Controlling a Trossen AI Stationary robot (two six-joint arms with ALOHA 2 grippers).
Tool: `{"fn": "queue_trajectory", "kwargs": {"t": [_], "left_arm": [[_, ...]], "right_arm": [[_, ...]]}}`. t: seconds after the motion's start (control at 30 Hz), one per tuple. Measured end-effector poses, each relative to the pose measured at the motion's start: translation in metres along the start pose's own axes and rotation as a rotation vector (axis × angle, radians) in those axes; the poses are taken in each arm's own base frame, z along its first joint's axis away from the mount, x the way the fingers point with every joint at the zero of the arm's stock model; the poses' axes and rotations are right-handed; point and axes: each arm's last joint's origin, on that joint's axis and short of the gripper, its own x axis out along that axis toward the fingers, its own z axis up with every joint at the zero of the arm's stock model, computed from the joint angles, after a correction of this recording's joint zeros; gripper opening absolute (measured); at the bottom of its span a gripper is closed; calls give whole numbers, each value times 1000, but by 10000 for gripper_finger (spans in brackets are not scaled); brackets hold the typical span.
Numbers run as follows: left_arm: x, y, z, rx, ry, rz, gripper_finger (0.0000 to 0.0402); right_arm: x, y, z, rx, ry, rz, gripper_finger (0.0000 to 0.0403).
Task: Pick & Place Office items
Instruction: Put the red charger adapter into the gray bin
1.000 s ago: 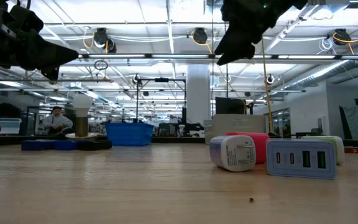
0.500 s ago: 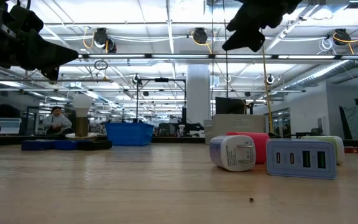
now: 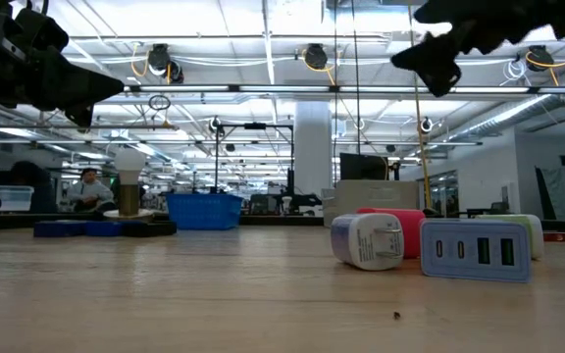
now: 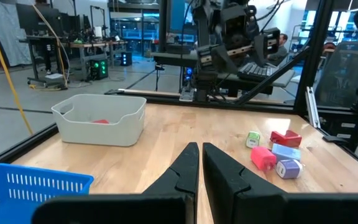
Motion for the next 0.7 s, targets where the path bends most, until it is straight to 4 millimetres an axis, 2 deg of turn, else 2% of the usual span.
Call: {"fn": "queue_trajectory", "kwargs": {"t": [0.47,0.7], "left_arm": [[0,0,0,0,-2,0,21],[0,0,0,0,-1,0,21]], "right_arm": [[-29,9,-65,46,-185,312,242],[-41,14,-80,-5,-275,425,242]]}}
